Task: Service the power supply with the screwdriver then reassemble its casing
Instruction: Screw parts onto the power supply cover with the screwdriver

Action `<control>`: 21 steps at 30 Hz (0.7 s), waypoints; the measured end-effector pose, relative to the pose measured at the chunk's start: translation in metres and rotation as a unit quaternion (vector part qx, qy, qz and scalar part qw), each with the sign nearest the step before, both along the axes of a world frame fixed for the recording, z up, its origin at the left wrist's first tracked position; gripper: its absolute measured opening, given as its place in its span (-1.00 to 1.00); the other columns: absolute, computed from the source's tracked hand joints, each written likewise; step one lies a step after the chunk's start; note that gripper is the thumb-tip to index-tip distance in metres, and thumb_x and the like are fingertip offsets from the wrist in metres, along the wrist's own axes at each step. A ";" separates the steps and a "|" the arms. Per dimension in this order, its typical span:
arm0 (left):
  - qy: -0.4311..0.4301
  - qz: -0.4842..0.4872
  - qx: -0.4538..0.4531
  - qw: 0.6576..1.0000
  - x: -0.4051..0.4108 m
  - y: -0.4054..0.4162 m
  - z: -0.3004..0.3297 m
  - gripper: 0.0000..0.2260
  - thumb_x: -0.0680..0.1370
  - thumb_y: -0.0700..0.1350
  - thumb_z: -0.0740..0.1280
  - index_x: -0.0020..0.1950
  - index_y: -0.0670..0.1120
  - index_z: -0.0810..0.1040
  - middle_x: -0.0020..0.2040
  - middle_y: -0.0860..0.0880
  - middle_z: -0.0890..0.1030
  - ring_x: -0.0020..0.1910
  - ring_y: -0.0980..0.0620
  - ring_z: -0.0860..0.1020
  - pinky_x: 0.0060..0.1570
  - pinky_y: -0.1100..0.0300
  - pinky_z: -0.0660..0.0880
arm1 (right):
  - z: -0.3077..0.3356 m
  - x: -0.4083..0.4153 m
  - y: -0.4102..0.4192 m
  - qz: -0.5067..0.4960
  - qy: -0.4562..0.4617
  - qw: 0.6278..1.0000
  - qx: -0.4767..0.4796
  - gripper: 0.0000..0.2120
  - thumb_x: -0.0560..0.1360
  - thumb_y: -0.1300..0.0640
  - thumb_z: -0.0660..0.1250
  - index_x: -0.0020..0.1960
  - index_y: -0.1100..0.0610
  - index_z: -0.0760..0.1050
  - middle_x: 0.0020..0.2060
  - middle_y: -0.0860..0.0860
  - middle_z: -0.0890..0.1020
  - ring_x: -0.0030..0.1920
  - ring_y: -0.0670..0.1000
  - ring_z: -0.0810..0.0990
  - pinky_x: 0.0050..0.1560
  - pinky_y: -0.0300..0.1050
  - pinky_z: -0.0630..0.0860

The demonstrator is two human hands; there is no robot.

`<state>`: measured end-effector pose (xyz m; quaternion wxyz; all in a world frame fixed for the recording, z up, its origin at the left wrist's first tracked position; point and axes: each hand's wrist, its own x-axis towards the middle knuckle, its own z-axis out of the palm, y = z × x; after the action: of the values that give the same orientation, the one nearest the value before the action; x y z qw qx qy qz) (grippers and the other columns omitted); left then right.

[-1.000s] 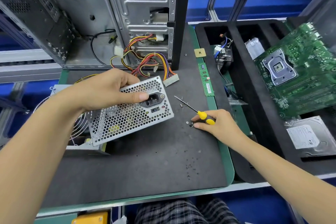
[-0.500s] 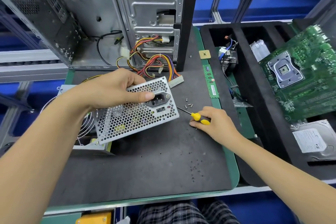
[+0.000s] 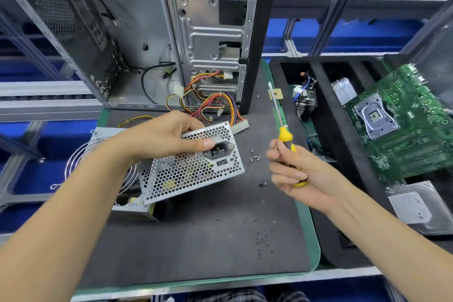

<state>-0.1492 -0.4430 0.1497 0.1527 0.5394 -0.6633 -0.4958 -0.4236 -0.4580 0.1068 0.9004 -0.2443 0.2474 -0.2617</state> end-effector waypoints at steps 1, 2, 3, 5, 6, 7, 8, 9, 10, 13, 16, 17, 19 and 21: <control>-0.001 0.003 -0.001 1.000 -0.001 0.000 0.001 -0.73 0.51 0.03 0.36 -0.08 -0.18 0.65 -0.32 0.02 0.49 -0.42 0.19 0.34 -0.41 0.40 0.23 | 0.006 0.003 0.002 0.010 -0.018 1.000 0.010 -0.86 0.35 0.14 0.52 -0.18 0.13 0.58 -0.30 -0.03 0.55 -0.57 -0.17 0.15 -0.53 -0.38 0.18; -0.002 0.005 -0.001 1.000 -0.001 0.001 0.002 -0.74 0.52 0.02 0.36 -0.08 -0.17 0.65 -0.33 0.04 0.49 -0.42 0.20 0.34 -0.41 0.40 0.23 | 0.012 0.006 0.003 0.016 -0.030 0.999 0.018 -0.85 0.34 0.14 0.54 -0.19 0.13 0.59 -0.31 -0.04 0.55 -0.57 -0.17 0.15 -0.53 -0.39 0.17; -0.002 0.006 -0.001 1.000 -0.002 0.001 0.003 -0.74 0.52 0.02 0.36 -0.08 -0.17 0.65 -0.33 0.04 0.49 -0.42 0.21 0.34 -0.41 0.40 0.23 | 0.017 0.009 0.005 0.021 -0.039 0.999 0.025 -0.84 0.32 0.14 0.55 -0.19 0.14 0.59 -0.32 -0.04 0.54 -0.57 -0.17 0.15 -0.53 -0.39 0.17; -0.003 0.005 -0.002 1.000 -0.002 0.002 0.005 -0.74 0.54 0.02 0.35 -0.08 -0.18 0.65 -0.32 0.02 0.47 -0.40 0.19 0.33 -0.40 0.38 0.22 | 0.025 0.014 0.008 0.027 -0.052 0.998 0.034 -0.82 0.31 0.14 0.56 -0.19 0.15 0.59 -0.33 -0.03 0.54 -0.57 -0.17 0.15 -0.52 -0.38 0.15; -0.002 0.005 -0.002 1.000 -0.002 0.003 0.005 -0.74 0.54 0.02 0.35 -0.07 -0.18 0.65 -0.30 0.01 0.47 -0.38 0.18 0.33 -0.39 0.36 0.22 | 0.028 0.016 0.010 0.030 -0.055 0.997 0.035 -0.82 0.31 0.14 0.56 -0.19 0.15 0.59 -0.33 -0.03 0.54 -0.57 -0.17 0.14 -0.52 -0.39 0.15; 0.000 0.005 0.000 1.000 -0.002 0.003 0.006 -0.73 0.55 0.02 0.34 -0.07 -0.18 0.65 -0.30 0.01 0.46 -0.37 0.16 0.33 -0.38 0.35 0.22 | 0.030 0.018 0.012 0.034 -0.056 0.997 0.032 -0.82 0.31 0.13 0.55 -0.19 0.15 0.59 -0.33 -0.03 0.54 -0.57 -0.17 0.14 -0.52 -0.39 0.16; 0.004 0.007 0.001 1.000 -0.002 0.003 0.006 -0.74 0.55 0.02 0.34 -0.06 -0.18 0.65 -0.30 0.01 0.46 -0.37 0.16 0.33 -0.38 0.34 0.22 | 0.032 0.019 0.013 0.038 -0.057 0.997 0.028 -0.82 0.32 0.12 0.55 -0.19 0.15 0.58 -0.33 -0.04 0.53 -0.57 -0.17 0.15 -0.53 -0.39 0.18; 0.007 0.008 0.003 1.000 -0.002 0.003 0.006 -0.74 0.55 0.01 0.34 -0.06 -0.17 0.65 -0.29 0.01 0.46 -0.35 0.15 0.33 -0.36 0.33 0.22 | 0.034 0.020 0.014 0.042 -0.055 0.997 0.023 -0.83 0.34 0.10 0.53 -0.20 0.15 0.58 -0.33 -0.03 0.53 -0.57 -0.17 0.16 -0.53 -0.39 0.20; 0.008 0.009 0.005 1.000 -0.002 0.003 0.006 -0.74 0.55 0.01 0.34 -0.05 -0.17 0.65 -0.28 0.00 0.46 -0.33 0.12 0.33 -0.34 0.29 0.21 | 0.035 0.022 0.014 0.045 -0.048 0.998 0.013 -0.84 0.36 0.09 0.51 -0.20 0.14 0.58 -0.32 -0.03 0.53 -0.57 -0.18 0.18 -0.53 -0.39 0.21; 0.021 0.011 0.021 1.000 -0.001 0.004 0.005 -0.75 0.56 -0.01 0.35 0.02 -0.19 0.65 -0.20 -0.06 0.51 -0.25 0.06 0.36 -0.27 0.21 0.21 | 0.037 0.028 0.013 0.019 0.022 0.999 -0.039 -0.85 0.44 0.06 0.39 -0.22 0.13 0.58 -0.29 -0.02 0.53 -0.58 -0.21 0.27 -0.53 -0.40 0.19; 0.040 0.013 0.031 0.999 0.000 0.003 0.004 -0.80 0.56 -0.04 0.37 0.01 -0.16 0.67 -0.21 0.01 0.56 -0.29 0.13 0.40 -0.33 0.35 0.27 | 0.036 0.028 0.006 -0.064 0.122 0.987 -0.087 -0.91 0.45 0.17 0.31 -0.17 0.19 0.54 -0.28 0.02 0.55 -0.57 -0.19 0.26 -0.57 -0.40 0.20; 0.042 0.012 0.035 0.998 0.001 0.002 0.004 -0.82 0.55 -0.06 0.38 0.01 -0.15 0.67 -0.21 0.02 0.59 -0.29 0.15 0.43 -0.32 0.38 0.29 | 0.035 0.028 0.003 -0.084 0.148 0.980 -0.103 -0.92 0.45 0.19 0.30 -0.14 0.21 0.52 -0.28 0.02 0.56 -0.56 -0.19 0.26 -0.57 -0.40 0.20; 0.050 0.009 0.045 0.998 0.003 0.001 0.003 -0.86 0.54 -0.12 0.40 0.02 -0.16 0.67 -0.14 0.01 0.66 -0.25 0.16 0.52 -0.27 0.41 0.37 | 0.034 0.026 0.000 -0.109 0.181 0.968 -0.133 -0.91 0.44 0.20 0.31 -0.12 0.22 0.48 -0.32 0.02 0.54 -0.55 -0.18 0.25 -0.57 -0.39 0.19; 0.053 0.007 0.051 0.997 0.004 0.000 0.003 -0.88 0.52 -0.18 0.42 0.02 -0.17 0.67 -0.10 -0.03 0.70 -0.23 0.14 0.56 -0.27 0.40 0.41 | 0.033 0.027 0.000 -0.112 0.203 0.959 -0.165 -0.89 0.43 0.18 0.33 -0.15 0.22 0.46 -0.33 0.02 0.52 -0.53 -0.16 0.26 -0.56 -0.38 0.18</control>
<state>-0.1454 -0.4430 0.1524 0.1633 0.5242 -0.6244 -0.5556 -0.3971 -0.4583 0.1396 0.7431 -0.4078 0.4047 -0.3431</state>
